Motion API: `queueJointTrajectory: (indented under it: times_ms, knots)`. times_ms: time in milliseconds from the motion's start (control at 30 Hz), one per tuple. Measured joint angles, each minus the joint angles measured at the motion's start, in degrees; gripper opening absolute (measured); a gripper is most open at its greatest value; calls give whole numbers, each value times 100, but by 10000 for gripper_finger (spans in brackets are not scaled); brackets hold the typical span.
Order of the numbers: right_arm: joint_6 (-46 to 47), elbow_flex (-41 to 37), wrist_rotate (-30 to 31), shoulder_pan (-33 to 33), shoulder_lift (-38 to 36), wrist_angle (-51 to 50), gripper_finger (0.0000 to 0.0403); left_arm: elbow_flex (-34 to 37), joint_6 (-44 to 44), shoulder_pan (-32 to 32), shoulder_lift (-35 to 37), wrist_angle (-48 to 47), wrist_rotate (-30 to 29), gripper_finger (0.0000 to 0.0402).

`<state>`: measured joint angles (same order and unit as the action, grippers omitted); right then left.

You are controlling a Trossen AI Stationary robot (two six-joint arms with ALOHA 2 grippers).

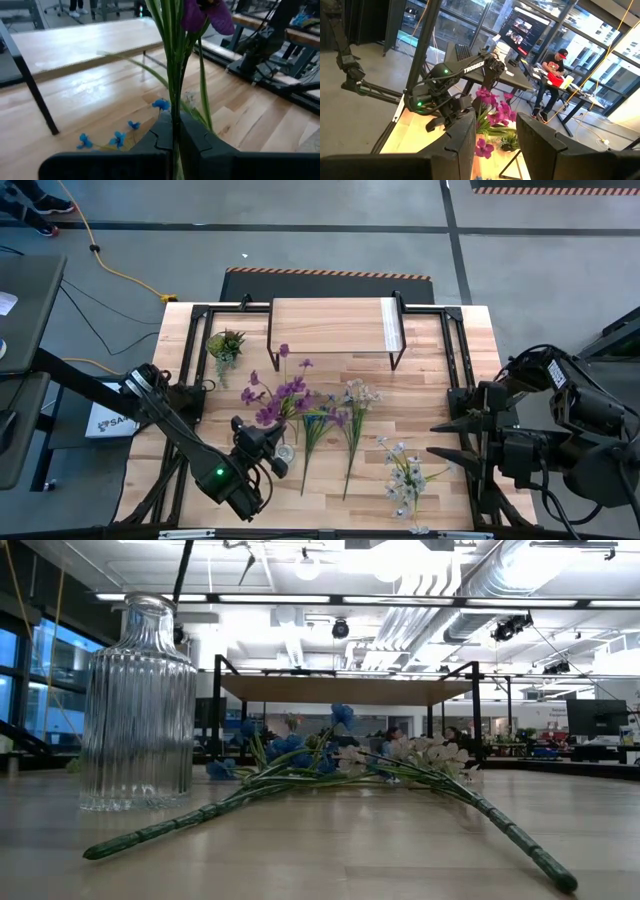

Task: Pick and place flowers into a vace then onto a shelf
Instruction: Put the purple flowers into the left transparent vase

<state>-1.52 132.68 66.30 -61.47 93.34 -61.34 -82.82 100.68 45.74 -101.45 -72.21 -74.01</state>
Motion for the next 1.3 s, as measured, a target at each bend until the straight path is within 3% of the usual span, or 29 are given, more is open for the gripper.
queueJointTrajectory:
  times_ms: [333, 1300]
  knots:
    - [-2, 0, -2, 2, 0, 0, 134, -781, -634, 2, 12, -230, 285, 43]
    - [0, -1, -48, 2, 0, -2, 134, -658, -619, 2, -299, 147, 849, 43]
